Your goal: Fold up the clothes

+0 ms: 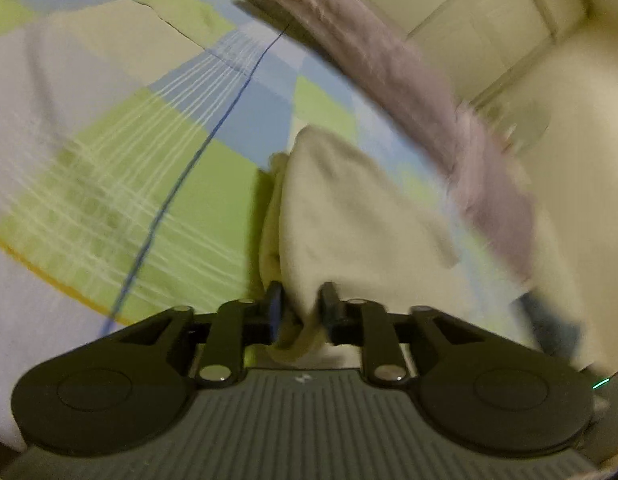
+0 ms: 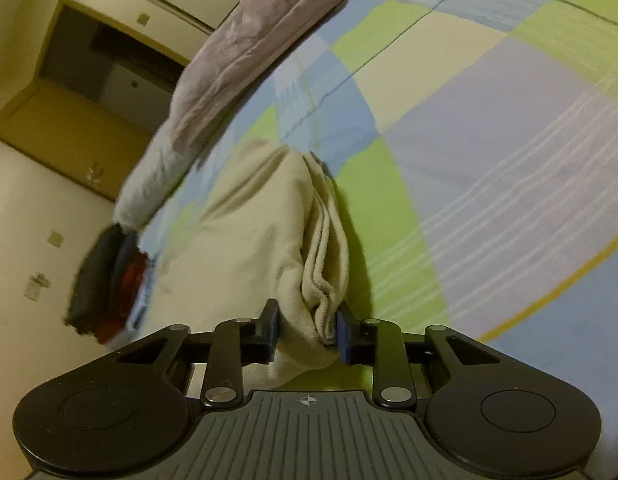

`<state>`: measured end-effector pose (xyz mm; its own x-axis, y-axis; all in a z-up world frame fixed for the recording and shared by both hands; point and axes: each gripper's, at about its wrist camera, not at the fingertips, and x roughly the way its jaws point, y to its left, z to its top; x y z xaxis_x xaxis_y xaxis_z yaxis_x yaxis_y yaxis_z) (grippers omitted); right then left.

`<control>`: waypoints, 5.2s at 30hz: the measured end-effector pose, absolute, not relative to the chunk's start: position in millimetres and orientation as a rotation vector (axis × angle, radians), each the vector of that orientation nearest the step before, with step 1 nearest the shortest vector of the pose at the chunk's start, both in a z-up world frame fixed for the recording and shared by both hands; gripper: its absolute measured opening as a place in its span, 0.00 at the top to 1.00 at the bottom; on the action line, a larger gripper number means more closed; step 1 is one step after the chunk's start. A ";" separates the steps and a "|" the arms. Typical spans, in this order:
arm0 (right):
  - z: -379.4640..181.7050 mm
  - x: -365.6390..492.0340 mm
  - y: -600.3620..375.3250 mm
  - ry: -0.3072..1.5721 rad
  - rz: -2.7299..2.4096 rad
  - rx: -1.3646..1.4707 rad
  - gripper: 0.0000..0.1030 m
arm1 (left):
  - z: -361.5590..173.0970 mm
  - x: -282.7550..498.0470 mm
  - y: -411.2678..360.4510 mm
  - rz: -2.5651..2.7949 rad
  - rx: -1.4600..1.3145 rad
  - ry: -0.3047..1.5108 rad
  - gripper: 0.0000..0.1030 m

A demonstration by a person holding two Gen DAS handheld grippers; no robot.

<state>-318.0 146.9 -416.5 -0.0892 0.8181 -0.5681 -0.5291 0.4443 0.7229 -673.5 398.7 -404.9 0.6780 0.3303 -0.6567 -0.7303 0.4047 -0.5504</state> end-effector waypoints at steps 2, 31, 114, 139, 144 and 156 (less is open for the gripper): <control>-407.4 -317.4 149.3 1.172 1.148 0.250 0.49 | -390.3 -673.5 395.7 0.751 -0.863 0.495 0.70; -414.7 -321.1 229.3 0.943 1.278 -0.096 0.62 | -354.2 -640.3 387.4 0.807 -0.665 0.457 0.74; -300.8 -478.1 37.6 0.803 1.191 -0.252 0.42 | -272.8 -646.9 134.6 0.911 -0.330 0.698 0.57; -370.4 -392.5 55.0 1.141 1.192 0.139 0.41 | -351.8 -725.5 308.2 0.752 -1.021 0.364 0.46; -378.3 -346.7 76.4 1.178 1.158 0.280 0.30 | -372.5 -706.8 379.1 0.710 -1.078 0.351 0.42; -408.7 -277.7 133.7 1.266 1.193 0.432 0.30 | -429.6 -661.5 464.3 0.525 -1.227 0.398 0.43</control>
<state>-277.7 133.7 -408.7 -0.1489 0.8568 -0.4937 -0.4415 0.3891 0.8085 -661.5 464.3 -429.6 0.8159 0.1641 -0.5545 -0.5782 0.2442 -0.7785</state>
